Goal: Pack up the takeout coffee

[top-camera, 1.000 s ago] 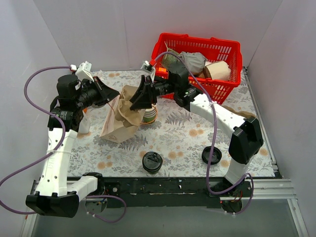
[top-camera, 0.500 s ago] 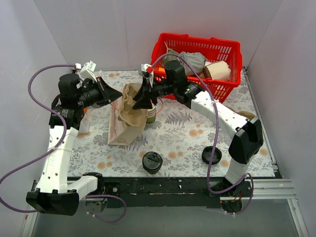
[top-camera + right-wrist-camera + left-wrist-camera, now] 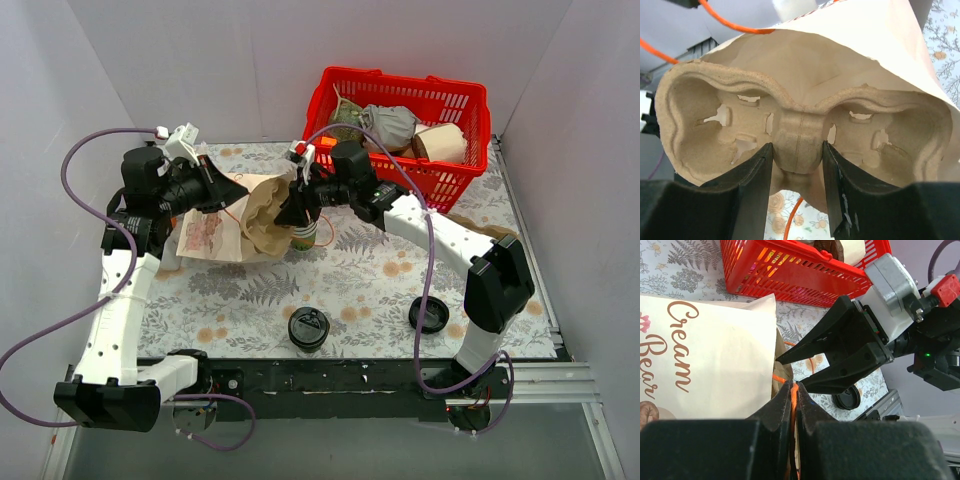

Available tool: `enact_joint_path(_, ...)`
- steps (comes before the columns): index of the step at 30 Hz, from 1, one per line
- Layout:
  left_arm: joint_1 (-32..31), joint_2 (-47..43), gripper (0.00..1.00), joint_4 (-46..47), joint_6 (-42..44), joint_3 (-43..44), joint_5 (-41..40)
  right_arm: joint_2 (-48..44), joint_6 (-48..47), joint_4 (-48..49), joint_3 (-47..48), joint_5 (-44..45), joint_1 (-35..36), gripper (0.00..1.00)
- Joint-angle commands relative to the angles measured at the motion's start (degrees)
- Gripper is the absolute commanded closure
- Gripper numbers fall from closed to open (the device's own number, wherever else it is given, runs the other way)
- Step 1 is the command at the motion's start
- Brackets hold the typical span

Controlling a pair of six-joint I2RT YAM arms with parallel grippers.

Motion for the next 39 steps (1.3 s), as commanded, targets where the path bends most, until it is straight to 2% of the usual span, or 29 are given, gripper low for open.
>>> enact_joint_path(1, -0.1, -0.3, 1.0, 1.0, 0.6, 1.6, 2.7, -4.1, 9.4, 8.1, -2.0, 4.8, -0.5, 0.66)
enact_joint_path(4, -0.1, -0.4, 1.0, 1.5, 0.5, 1.4, 5.1, -4.3, 11.7, 14.9, -4.0, 1.0, -0.5, 0.67)
enact_joint_path(8, -0.2, -0.6, 1.0, 1.0, 0.4, 2.1, 5.8, -5.3, 9.2, 23.7, -7.1, -3.1, -0.4, 0.67)
enact_joint_path(14, -0.1, -0.3, 1.0, 0.8, -0.7, 4.0, 10.7, -8.1, 1.2, 26.0, -10.9, -4.8, -0.3, 0.68)
enact_joint_path(19, -0.1, 0.0, 1.0, 0.0, -1.4, 5.2, 12.0, -12.6, -6.8, 29.6, -16.2, -16.7, -0.3, 0.7)
enact_joint_path(22, -0.1, 0.0, 1.0, 0.5, -1.6, 5.5, 14.3, -14.8, -10.8, 25.7, -16.5, -20.6, -0.2, 0.72)
enact_joint_path(26, -0.1, 0.5, 1.0, 0.4, -2.0, 4.8, 16.5, -17.2, -16.8, 19.2, -16.7, -19.2, 0.9, 0.72)
enact_joint_path(31, -0.1, -0.5, 1.0, 5.5, -5.6, 1.9, 20.5, -17.3, -21.3, 10.8, -15.7, -15.4, 2.9, 0.73)
enact_joint_path(35, -0.1, -0.9, 1.0, 6.5, -7.3, 0.9, 21.2, -16.2, -20.8, 9.4, -16.5, -13.8, 4.5, 0.74)
enact_joint_path(39, -0.1, -2.2, 1.0, 7.5, -8.5, -0.6, 20.8, -16.6, -18.4, 11.3, -17.1, -6.7, 6.0, 0.74)
